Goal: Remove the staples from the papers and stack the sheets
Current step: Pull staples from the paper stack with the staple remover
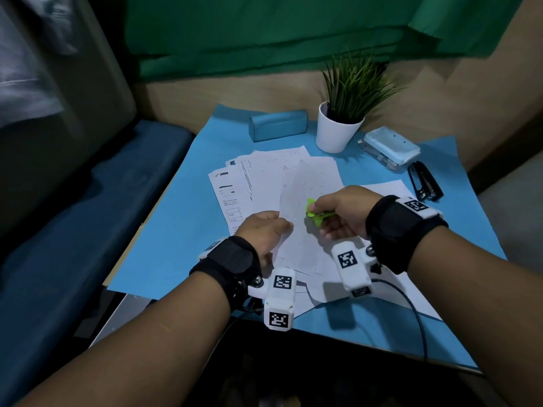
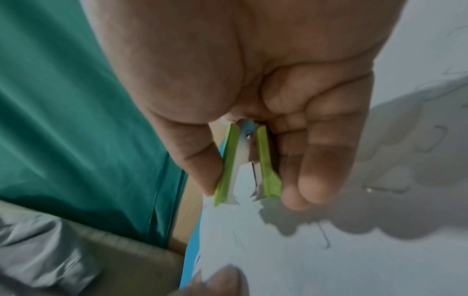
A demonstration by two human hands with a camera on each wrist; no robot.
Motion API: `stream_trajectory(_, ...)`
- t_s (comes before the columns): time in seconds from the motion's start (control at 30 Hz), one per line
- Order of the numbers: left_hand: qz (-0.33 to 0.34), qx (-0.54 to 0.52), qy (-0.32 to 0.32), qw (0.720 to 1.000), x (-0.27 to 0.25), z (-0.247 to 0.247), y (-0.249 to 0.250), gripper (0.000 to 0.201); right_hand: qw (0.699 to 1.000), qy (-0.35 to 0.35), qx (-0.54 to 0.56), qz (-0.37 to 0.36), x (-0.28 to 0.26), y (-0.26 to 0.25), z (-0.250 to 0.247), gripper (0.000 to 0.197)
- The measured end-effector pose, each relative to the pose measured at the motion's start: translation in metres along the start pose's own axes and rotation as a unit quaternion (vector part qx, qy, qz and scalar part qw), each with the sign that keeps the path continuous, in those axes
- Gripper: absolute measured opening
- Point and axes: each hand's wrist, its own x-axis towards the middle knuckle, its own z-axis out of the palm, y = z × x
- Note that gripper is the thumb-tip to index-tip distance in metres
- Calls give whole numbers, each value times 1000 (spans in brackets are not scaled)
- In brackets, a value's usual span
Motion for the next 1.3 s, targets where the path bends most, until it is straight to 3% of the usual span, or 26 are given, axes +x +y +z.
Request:
stream_trajectory(0.37,19,21,-2,1000,-9,6,9,27,1000,-3,30,8,3,9,-3,21)
stream_trajectory(0.5,-34,10,14,999,-21,11,18,32,999,2,-34,-37,3,9,3,23)
stream_trajectory(0.63,-16,58,20,998,-24,10,21,28,993,16,-82,-85,1,15,9,28)
stream_trajectory(0.73,-19,66,41,997,-24,2,18,11,973,74,-171,-134,1,19,11,28)
stream_trajectory(0.77,-12,64,54,996,-24,-2,16,17,961,96,-211,-148,0,20,12,28)
stream_trajectory(0.83,-5,45,60,997,-26,-10,11,18,945,121,-252,-168,-5,21,15,27)
stream_trajectory(0.9,3,32,56,998,-34,-16,8,8,946,129,-242,-172,-7,22,17,29)
stream_trajectory(1.03,11,-37,71,997,-46,-24,5,12,949,136,-227,-173,-11,22,16,32)
stream_trajectory(1.17,2,-89,84,992,-57,-22,-3,19,942,116,-254,-188,-17,21,23,35)
stream_trajectory(1.3,-19,-123,73,990,-65,-12,-12,16,914,100,-333,-207,-23,19,30,42)
